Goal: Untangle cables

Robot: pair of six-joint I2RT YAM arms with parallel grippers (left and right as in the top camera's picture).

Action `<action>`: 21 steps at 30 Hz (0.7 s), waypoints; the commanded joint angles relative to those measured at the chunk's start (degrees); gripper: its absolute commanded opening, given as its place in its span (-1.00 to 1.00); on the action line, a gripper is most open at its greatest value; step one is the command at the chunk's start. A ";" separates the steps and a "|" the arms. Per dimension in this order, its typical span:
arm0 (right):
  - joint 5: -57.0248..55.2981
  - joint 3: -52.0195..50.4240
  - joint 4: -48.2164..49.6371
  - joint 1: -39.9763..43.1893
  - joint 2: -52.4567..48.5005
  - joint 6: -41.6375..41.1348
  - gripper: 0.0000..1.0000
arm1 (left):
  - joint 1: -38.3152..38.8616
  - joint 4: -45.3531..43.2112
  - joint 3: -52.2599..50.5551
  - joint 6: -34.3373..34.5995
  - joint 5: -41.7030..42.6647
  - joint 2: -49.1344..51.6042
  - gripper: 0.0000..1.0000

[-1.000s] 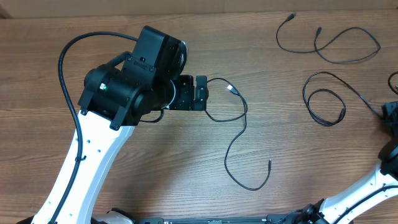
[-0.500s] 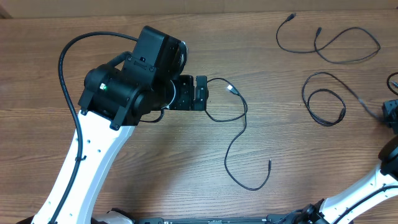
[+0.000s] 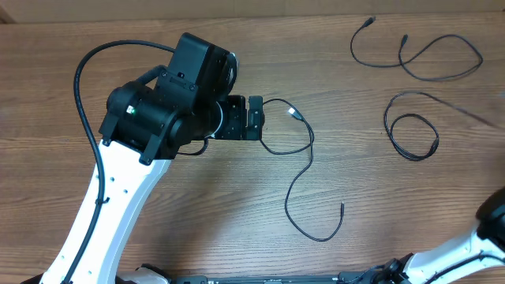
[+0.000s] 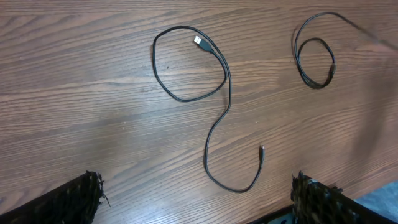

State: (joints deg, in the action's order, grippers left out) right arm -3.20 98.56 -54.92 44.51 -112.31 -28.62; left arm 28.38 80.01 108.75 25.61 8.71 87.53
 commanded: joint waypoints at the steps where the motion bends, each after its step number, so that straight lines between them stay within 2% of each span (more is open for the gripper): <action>1: 13.62 1.38 -1.16 -0.76 2.93 12.98 -0.93 | -0.26 -0.07 0.04 0.79 -0.35 -0.96 0.99; 6: 23.32 0.31 -5.38 -2.05 2.91 21.44 -0.93 | -0.26 -0.07 0.04 0.79 -0.35 -0.96 0.99; 14: 22.18 0.00 -12.68 -4.63 1.55 21.64 -0.92 | -0.26 -0.07 0.04 0.79 -0.35 -0.96 0.99; 21: 18.05 -1.97 -13.79 -6.23 0.83 21.38 -0.93 | -0.24 -0.07 0.04 0.79 -0.33 -0.96 0.99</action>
State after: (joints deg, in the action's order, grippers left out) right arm 17.61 98.19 -68.77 39.16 -110.87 -7.84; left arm 28.38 79.99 108.75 25.61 8.71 87.53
